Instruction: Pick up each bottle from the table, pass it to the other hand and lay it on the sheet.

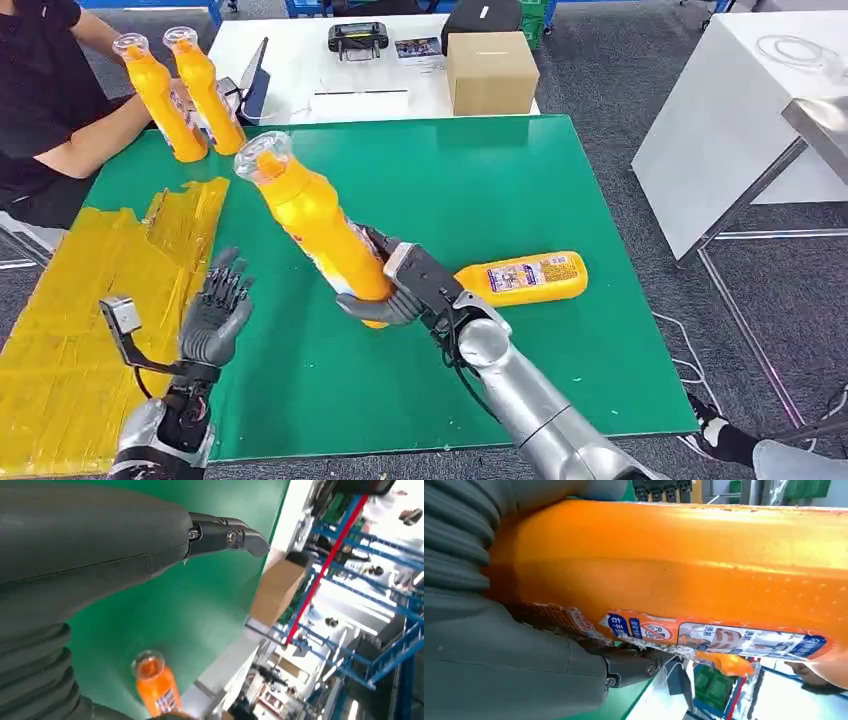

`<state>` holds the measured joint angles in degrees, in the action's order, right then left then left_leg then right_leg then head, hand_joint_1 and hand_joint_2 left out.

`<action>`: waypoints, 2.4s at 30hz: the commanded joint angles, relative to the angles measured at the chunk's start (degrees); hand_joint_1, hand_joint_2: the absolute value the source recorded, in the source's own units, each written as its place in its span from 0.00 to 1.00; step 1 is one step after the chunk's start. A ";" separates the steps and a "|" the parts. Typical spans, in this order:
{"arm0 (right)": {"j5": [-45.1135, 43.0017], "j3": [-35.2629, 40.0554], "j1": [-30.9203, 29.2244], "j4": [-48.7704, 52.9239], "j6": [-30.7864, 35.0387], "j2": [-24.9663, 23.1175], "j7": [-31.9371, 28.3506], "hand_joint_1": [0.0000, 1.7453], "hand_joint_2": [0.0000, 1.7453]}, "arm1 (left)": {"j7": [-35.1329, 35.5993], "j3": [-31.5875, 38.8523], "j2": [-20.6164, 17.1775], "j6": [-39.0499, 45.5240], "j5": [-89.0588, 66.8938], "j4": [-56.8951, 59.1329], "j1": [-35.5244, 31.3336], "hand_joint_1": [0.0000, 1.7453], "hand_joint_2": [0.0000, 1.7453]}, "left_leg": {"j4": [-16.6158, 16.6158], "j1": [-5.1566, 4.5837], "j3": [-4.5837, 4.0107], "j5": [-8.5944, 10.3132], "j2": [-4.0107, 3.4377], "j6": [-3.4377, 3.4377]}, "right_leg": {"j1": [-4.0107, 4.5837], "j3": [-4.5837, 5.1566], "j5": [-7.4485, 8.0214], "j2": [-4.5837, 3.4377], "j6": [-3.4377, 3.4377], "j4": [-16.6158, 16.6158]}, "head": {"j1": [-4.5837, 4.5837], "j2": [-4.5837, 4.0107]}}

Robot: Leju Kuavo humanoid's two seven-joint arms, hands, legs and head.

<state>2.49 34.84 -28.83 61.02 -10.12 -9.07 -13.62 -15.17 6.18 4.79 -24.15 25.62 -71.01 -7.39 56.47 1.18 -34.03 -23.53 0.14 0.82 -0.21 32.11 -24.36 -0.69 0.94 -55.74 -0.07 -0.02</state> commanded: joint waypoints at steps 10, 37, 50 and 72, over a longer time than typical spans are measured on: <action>4.38 9.87 -9.29 -21.54 1.98 -4.89 1.88 1.00 1.00 | 1.25 -8.21 -1.67 -0.86 5.20 -4.26 -3.47 0.00 1.00 | 0.02 -0.03 0.15 -0.09 0.04 -0.09 | -0.01 -0.17 -0.12 0.12 -0.01 -0.01 | -0.02 0.00; 12.74 16.03 -9.17 -22.89 6.11 -7.14 3.90 1.00 1.00 | 1.46 -9.64 -1.66 -0.05 2.13 -4.51 0.16 0.00 1.00 | -0.01 -0.07 0.32 -0.22 -0.06 -0.13 | -0.03 -0.31 -0.22 0.06 -0.02 -0.01 | 0.00 0.00; 12.93 16.15 -9.44 -23.11 5.63 -7.11 4.13 1.00 1.00 | 0.28 -9.05 -1.38 -0.15 0.66 -4.77 0.68 1.00 1.00 | -0.01 -0.05 0.00 -0.06 0.01 -0.06 | -0.03 -0.01 -0.09 0.07 -0.01 0.00 | -0.02 0.00; 16.55 14.73 -10.72 -21.69 9.01 -5.15 5.15 0.00 0.00 | -3.72 -5.45 -1.51 1.19 -4.02 -7.11 0.87 1.00 1.00 | 0.04 -0.03 0.05 -0.11 0.06 -0.10 | -0.01 -0.08 -0.14 0.15 -0.01 -0.02 | 0.00 0.00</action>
<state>18.78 49.31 -35.47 39.78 -1.66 -16.87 -9.05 -16.02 -0.87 4.11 -24.81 25.84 -78.40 -5.03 56.47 1.18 -34.16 -23.52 0.17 0.82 -0.22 32.25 -24.36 -0.66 0.93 -55.73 -0.06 -0.02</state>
